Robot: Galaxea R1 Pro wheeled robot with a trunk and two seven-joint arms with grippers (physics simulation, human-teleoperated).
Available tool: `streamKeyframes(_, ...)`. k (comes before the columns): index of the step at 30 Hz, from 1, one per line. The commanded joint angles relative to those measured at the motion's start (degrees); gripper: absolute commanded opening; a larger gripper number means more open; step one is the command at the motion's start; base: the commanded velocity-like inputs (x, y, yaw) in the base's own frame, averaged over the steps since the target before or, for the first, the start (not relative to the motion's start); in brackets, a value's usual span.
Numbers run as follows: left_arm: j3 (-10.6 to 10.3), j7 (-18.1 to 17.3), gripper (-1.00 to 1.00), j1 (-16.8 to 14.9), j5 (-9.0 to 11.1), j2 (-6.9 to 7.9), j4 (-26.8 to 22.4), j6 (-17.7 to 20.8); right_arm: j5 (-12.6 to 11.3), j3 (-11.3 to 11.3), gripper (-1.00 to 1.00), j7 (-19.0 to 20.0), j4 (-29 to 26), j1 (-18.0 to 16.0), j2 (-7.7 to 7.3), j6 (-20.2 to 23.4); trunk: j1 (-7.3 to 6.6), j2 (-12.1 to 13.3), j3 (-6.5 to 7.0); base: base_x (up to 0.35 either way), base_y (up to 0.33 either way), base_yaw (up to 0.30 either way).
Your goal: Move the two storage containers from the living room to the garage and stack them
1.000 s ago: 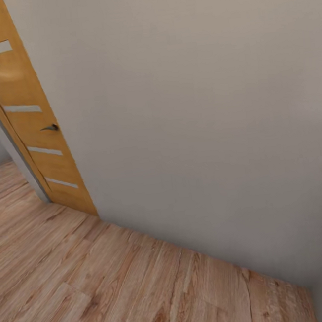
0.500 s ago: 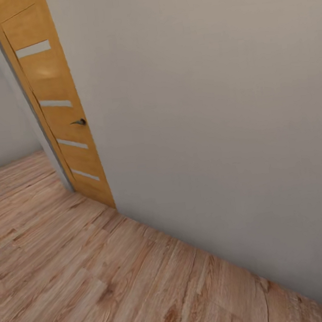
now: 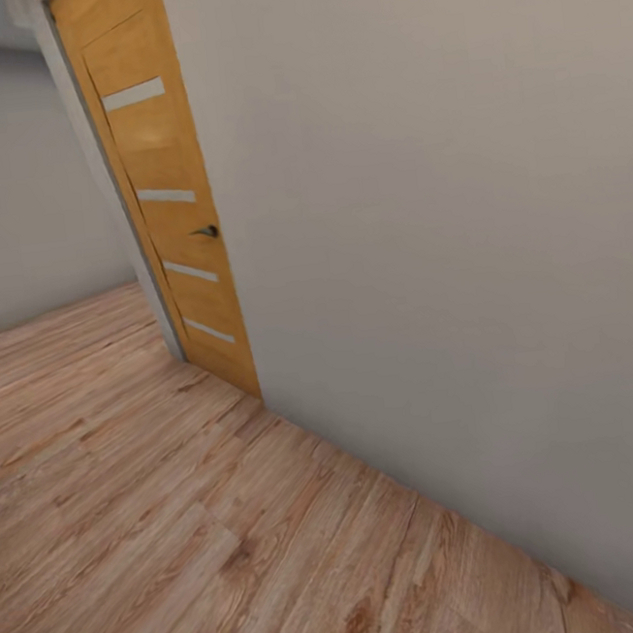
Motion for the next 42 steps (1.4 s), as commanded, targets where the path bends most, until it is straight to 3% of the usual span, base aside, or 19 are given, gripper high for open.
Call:
streamKeyframes(1, 0.05, -0.19, 1.00, -0.03, 0.40, 0.02, -0.02, 0.27, -0.53, 0.47, 1.00, -0.02, 0.17, -0.06, 0.05, -0.27, 0.00, -0.03, -0.05, 0.000, 0.000, 0.269)
streamKeyframes(32, 0.07, -0.19, 1.00, -0.02, 0.41, -0.16, -0.02, 0.27, -0.53, 0.47, 1.00, -0.02, 0.17, -0.06, 0.05, -0.27, 0.00, -0.03, -0.05, 0.001, 0.000, 0.270)
streamKeyframes(42, 0.07, -0.19, 1.00, -0.02, 0.40, -0.08, -0.02, 0.27, -0.53, 0.41, 1.00, -0.02, 0.17, -0.06, 0.05, -0.35, 0.00, -0.03, -0.05, 0.250, 0.000, 0.139)
